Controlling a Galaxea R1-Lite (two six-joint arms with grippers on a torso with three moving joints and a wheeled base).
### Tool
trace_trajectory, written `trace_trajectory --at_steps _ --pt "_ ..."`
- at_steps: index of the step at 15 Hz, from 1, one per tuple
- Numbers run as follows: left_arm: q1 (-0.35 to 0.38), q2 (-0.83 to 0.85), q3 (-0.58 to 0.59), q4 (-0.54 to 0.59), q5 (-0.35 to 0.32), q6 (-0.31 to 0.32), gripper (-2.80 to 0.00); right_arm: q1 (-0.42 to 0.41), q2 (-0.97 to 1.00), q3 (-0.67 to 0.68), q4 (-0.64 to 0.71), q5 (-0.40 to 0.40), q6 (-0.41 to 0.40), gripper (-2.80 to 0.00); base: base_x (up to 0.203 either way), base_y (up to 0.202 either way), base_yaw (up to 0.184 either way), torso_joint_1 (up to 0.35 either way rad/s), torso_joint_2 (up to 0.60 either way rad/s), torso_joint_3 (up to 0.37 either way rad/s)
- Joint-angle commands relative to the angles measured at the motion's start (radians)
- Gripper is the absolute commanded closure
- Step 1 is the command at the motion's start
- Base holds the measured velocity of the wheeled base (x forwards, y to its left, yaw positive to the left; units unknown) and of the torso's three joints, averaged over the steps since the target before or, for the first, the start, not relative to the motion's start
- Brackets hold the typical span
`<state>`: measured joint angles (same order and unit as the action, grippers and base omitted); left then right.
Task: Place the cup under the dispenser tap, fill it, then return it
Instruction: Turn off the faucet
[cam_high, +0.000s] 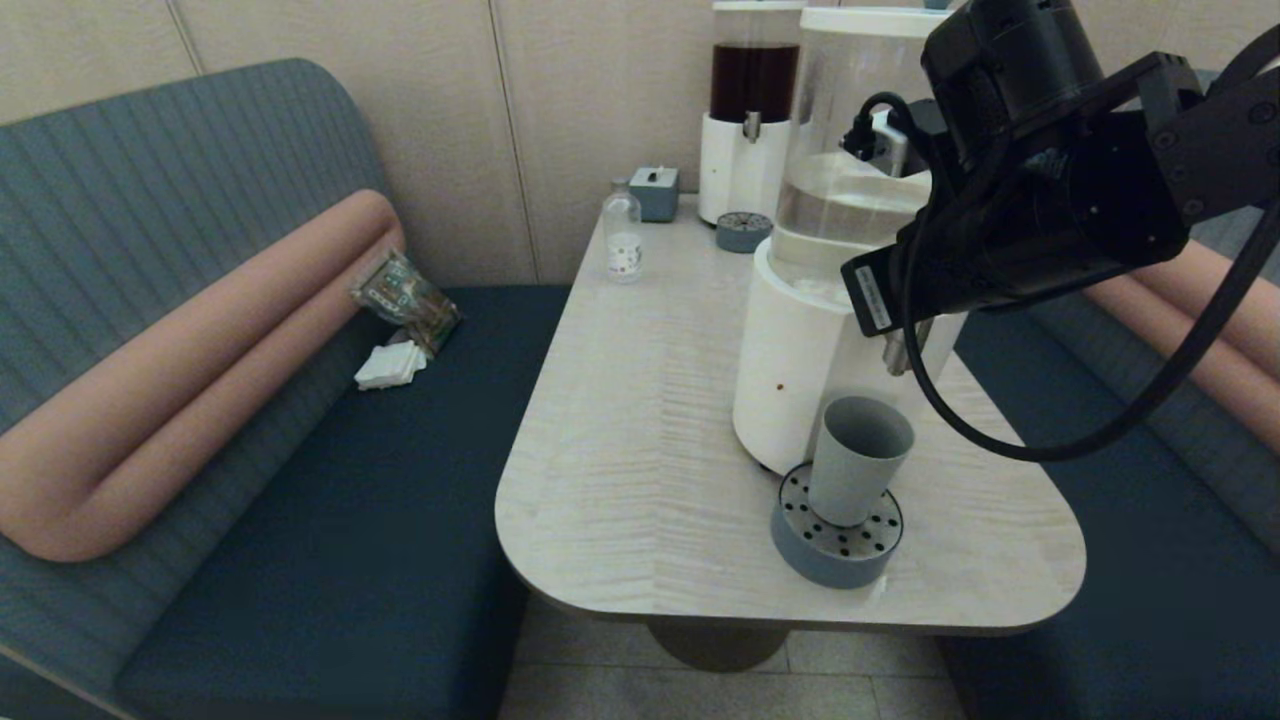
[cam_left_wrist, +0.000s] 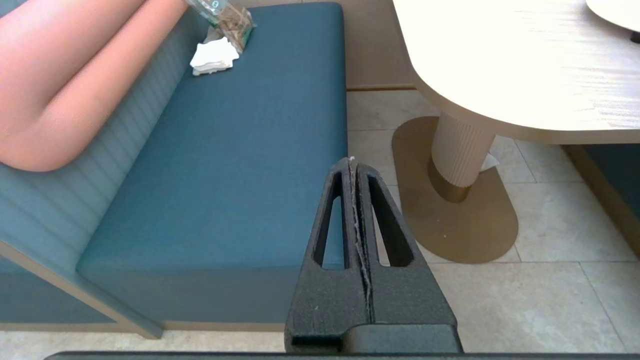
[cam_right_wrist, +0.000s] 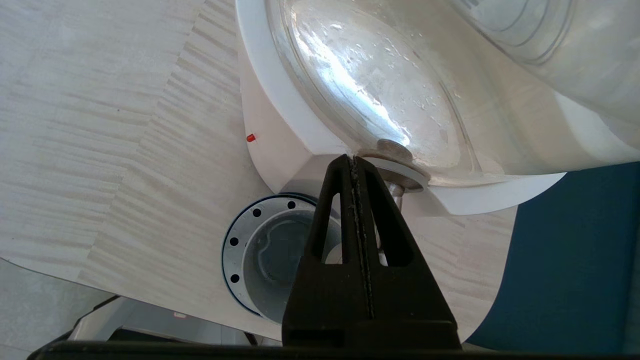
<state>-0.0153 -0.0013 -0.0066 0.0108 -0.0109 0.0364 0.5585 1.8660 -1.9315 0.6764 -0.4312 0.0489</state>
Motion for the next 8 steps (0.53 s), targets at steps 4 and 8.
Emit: trace_trajectory --at_steps 4,8 --pt "0.000 0.000 0.000 0.000 0.000 0.000 0.00 0.003 -0.015 0.001 0.005 0.008 0.000 0.00 0.000 0.000 0.000 0.000 0.00 0.000" --pt "0.000 0.000 0.000 0.000 0.000 0.000 0.00 0.039 -0.069 -0.001 -0.005 0.080 0.000 0.00 0.000 0.000 0.000 0.000 0.00 0.000"
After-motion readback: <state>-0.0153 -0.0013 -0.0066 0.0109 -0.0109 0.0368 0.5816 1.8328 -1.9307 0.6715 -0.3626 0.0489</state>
